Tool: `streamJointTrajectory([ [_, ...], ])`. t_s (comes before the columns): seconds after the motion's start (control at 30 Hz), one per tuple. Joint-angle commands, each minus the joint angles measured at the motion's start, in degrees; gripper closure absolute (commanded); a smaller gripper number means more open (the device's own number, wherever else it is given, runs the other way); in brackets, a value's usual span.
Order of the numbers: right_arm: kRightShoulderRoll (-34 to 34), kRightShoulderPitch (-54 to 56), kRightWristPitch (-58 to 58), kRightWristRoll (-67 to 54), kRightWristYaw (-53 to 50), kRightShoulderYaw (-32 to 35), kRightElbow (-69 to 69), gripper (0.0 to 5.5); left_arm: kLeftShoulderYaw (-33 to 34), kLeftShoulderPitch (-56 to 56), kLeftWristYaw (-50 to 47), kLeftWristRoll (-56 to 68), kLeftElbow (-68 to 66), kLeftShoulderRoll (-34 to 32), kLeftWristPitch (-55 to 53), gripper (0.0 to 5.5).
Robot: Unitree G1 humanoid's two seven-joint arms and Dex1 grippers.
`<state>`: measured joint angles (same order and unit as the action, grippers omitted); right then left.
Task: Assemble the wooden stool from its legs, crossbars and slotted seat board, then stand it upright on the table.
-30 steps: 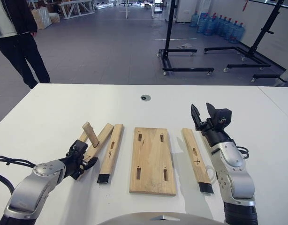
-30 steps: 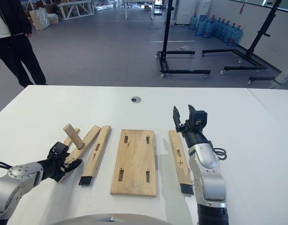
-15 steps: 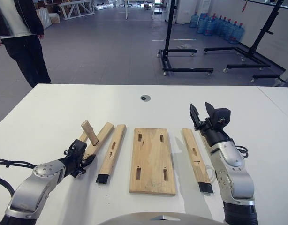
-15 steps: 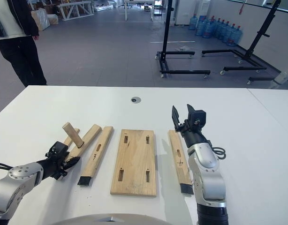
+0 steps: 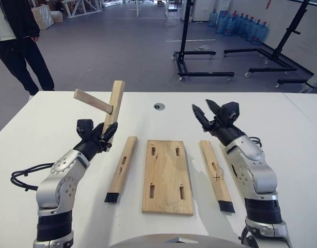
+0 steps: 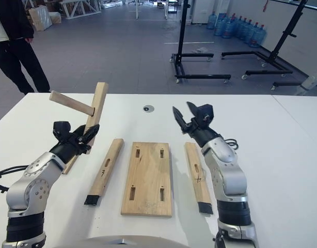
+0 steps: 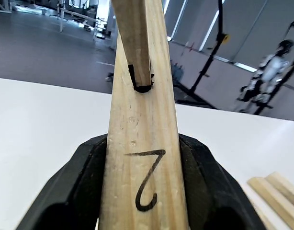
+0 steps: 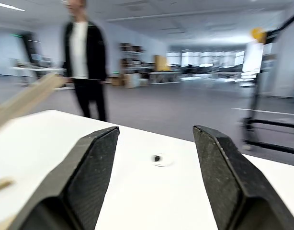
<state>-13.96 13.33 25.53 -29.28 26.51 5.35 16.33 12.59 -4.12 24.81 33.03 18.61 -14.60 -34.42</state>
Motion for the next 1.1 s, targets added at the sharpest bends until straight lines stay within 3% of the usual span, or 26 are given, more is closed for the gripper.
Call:
streamJointTrajectory([
  [0.03,0.6,2.5,8.6,-15.6,8.2,2.0,-0.4,2.68,-3.7,-2.7,9.7,4.2,-4.1,1.4,3.3,3.46],
  [0.23,0.1,4.9,13.0,-29.5,16.9,5.5,-4.4,2.68,-7.1,-3.3,24.5,12.9,-8.8,1.2,0.3,3.46],
  [0.37,-0.5,8.3,16.0,-31.7,15.7,6.2,-9.5,2.53,-5.8,-5.2,28.6,17.3,-10.3,2.0,0.9,3.46],
  [0.57,0.1,9.2,18.1,-34.2,16.2,5.7,-9.1,1.72,-7.5,-5.9,29.8,18.9,-10.0,3.1,0.7,3.46],
  [1.1,-0.3,13.4,23.5,-38.3,16.3,4.6,-11.0,1.72,-13.1,-3.3,30.5,18.2,-7.0,3.9,0.9,3.46],
])
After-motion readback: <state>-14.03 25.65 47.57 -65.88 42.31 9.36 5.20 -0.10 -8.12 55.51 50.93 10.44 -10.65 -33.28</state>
